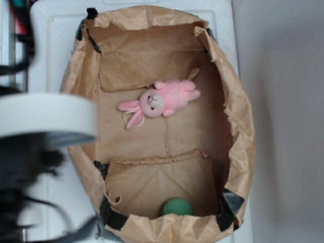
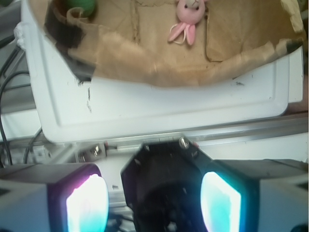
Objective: Grab the pink bunny.
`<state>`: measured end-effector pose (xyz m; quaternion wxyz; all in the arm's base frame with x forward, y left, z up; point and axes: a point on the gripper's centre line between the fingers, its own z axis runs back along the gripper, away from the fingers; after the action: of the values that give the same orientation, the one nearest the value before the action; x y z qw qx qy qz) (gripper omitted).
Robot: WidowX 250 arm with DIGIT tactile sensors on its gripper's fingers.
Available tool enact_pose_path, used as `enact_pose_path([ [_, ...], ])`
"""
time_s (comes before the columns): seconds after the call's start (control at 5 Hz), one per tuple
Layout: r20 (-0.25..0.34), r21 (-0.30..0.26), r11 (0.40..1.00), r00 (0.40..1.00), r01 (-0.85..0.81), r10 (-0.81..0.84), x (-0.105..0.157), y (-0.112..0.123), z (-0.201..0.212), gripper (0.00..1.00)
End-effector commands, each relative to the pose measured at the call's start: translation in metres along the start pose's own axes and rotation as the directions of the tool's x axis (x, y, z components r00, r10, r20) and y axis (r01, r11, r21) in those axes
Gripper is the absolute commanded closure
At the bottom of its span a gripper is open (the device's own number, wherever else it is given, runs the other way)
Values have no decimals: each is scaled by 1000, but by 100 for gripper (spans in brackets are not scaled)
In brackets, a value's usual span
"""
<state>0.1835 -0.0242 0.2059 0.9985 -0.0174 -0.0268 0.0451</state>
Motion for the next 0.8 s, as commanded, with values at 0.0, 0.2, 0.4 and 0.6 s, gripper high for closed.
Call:
enact_pose_path([
  [0.0,135,15,999,990,-50,48,59,2,-5,0],
  [0.2,174,-28,993,978,-114,117,82,15,-12,0],
  [0.4,202,-42,987,966,-156,161,95,27,-20,0],
  [0.6,190,-36,966,947,-255,258,111,43,-34,0],
])
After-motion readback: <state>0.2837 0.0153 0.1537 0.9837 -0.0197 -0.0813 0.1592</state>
